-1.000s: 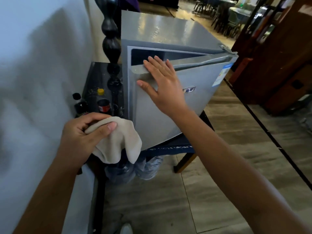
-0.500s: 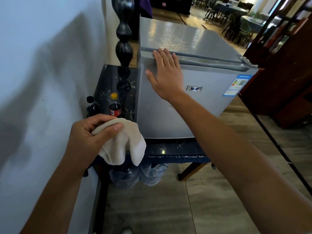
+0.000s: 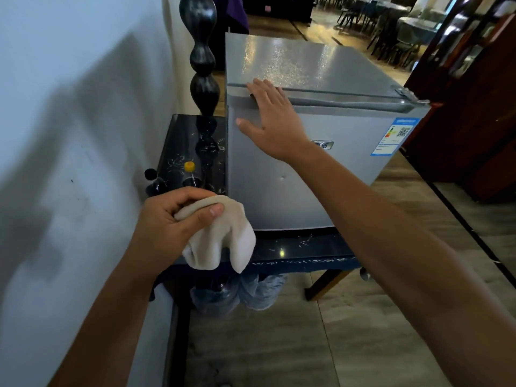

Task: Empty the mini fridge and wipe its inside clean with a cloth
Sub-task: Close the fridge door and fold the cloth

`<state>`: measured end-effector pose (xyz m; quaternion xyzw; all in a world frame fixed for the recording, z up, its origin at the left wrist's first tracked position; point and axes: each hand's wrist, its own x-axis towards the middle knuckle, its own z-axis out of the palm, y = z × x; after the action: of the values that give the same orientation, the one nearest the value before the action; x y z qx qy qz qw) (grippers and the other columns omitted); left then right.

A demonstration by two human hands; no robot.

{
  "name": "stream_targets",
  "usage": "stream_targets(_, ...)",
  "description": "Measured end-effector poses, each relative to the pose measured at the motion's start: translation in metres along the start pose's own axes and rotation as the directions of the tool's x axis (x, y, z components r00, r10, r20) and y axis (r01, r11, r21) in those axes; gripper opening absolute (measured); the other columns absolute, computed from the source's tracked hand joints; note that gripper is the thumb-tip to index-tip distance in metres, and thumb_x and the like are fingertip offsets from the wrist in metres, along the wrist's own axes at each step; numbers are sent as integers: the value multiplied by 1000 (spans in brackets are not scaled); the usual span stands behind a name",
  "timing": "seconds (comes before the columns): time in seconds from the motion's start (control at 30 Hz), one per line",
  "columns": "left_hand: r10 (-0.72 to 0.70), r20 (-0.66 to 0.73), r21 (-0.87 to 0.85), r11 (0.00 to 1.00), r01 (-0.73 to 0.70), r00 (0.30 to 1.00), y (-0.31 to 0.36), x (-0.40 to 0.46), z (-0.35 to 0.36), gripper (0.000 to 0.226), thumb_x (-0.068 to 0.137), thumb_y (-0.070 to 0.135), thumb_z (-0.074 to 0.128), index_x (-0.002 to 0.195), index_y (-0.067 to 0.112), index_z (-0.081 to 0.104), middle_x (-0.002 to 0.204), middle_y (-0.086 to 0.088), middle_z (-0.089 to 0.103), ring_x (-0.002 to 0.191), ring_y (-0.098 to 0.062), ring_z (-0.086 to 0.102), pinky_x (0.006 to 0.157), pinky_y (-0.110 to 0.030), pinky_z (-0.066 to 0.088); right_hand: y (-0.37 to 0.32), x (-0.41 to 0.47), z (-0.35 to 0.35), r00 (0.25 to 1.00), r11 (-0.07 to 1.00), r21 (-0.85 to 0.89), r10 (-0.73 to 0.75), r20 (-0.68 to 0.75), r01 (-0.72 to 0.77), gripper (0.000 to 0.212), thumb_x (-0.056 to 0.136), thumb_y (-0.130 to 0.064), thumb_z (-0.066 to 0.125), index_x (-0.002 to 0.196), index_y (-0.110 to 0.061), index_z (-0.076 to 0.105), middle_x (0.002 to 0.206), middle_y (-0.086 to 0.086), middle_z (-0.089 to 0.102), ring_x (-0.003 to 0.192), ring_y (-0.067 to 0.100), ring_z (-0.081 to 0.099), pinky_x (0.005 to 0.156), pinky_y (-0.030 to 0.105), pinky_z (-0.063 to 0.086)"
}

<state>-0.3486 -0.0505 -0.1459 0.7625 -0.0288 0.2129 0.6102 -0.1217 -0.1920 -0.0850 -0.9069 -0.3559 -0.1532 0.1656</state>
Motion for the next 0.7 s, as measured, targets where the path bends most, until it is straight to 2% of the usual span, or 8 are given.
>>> stream_targets(0.1,38,60,29,999,-40,997,13,7,9,17,85,27,75,93,41,77,90,16,79,81,1,73,66,-9,53,-13,-42,-26,995,944,328,-65,71,38,58,98,-50,50,145,-17,47,152,3,47,140,16,42,116,36,33)
stream_targets(0.2,90,98,77,992,-98,991,21,8,21,18,87,23,76,97,37,74,91,16,78,80,1,73,67,-11,55,-20,-104,-38,971,873,488,-126,201,12,44,100,-45,50,133,-18,60,136,-2,63,124,9,56,108,35,45)
stream_targets(0.3,175,191,130,971,-202,966,34,8,37,18,88,28,73,102,39,71,97,24,76,87,1,73,73,-10,56,-18,-155,-50,963,860,510,-136,234,-2,37,105,-36,44,129,-14,63,123,1,69,112,15,64,94,42,51)
stream_targets(0.37,221,270,132,956,-264,937,42,9,52,19,90,29,73,106,39,70,101,27,75,92,3,73,77,-8,53,-10,-180,-63,965,851,523,-92,246,-53,35,105,-35,43,125,-15,64,113,-3,71,103,13,66,86,41,54)
stream_targets(0.47,265,309,121,942,-314,914,54,11,78,18,91,32,72,106,41,69,102,26,74,91,5,72,76,-5,51,7,-219,-84,966,860,496,-10,257,-122,31,100,-43,55,113,-18,67,95,-9,69,86,9,66,72,36,54)
stream_targets(0.57,284,342,76,942,-327,896,64,13,113,17,90,31,74,104,40,71,100,27,75,87,5,72,72,-4,50,30,-262,-104,966,856,471,111,234,-212,29,89,-45,71,104,-21,67,90,-8,69,84,12,67,70,34,55)
stream_targets(0.7,292,413,45,940,-339,863,74,14,170,15,90,35,75,102,42,72,99,27,75,86,4,72,71,-4,49,70,-316,-136,968,848,468,236,85,-248,17,90,-32,73,99,-18,67,86,-10,68,79,9,67,64,18,50)
